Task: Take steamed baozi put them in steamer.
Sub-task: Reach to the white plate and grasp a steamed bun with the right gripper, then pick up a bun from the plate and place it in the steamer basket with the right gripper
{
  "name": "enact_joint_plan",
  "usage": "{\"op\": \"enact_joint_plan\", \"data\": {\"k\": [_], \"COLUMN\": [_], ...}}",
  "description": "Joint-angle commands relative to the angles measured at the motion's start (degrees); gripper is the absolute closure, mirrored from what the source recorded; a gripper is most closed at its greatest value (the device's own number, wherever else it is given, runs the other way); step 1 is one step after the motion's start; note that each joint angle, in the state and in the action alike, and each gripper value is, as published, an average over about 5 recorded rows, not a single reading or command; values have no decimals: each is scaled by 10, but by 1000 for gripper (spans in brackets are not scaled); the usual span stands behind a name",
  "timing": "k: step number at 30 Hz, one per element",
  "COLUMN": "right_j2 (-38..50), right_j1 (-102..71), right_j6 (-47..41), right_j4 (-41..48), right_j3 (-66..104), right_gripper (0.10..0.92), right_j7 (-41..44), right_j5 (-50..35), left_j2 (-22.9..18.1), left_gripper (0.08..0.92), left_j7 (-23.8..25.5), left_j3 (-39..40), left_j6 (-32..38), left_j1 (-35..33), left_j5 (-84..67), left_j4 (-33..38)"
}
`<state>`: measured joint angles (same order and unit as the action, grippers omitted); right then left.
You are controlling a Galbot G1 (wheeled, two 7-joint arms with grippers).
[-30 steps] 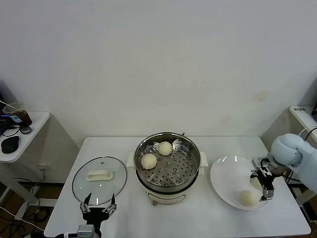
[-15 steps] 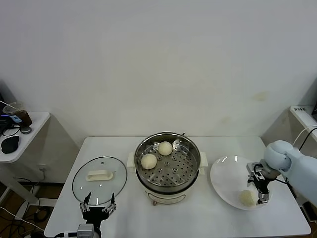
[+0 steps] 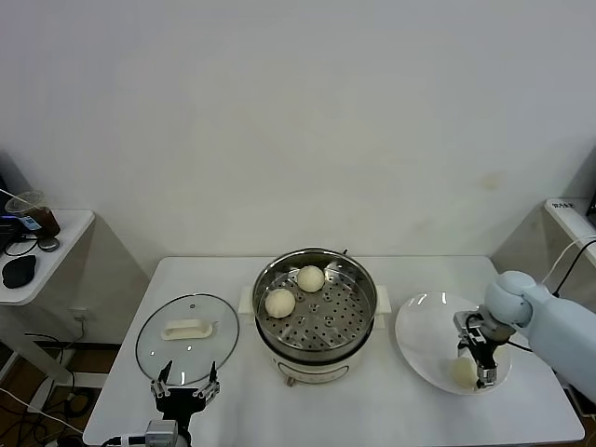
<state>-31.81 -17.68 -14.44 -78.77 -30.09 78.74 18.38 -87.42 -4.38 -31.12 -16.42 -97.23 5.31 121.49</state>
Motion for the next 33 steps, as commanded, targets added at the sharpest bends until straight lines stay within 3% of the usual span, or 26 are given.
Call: {"op": "enact_joint_plan", "data": {"k": [1,18,26,33], "right_j2": [-5,5,-41,-170], "right_j1": [0,81,318,514], "right_j6": [-2,-7,-19,-24], "right_j4": [7,13,4,44], "right_j3": [-1,-26,-173,-265], "right_gripper": [217,661,685,686], "right_j7": [3,8,17,28], "right_j5": [2,-34,-117,-217], "left_j2": [0,-3,-5,-3], "left_gripper": [177,177,177,177], "left_j7": [0,0,-3,-7], "left_j3": [0,4,3,1], "left_j6": [0,-1,0,2], "left_j1": [0,7,12,15], "left_j5": [0,0,-2,-1], "left_j4": [-1,-2,5,15]}}
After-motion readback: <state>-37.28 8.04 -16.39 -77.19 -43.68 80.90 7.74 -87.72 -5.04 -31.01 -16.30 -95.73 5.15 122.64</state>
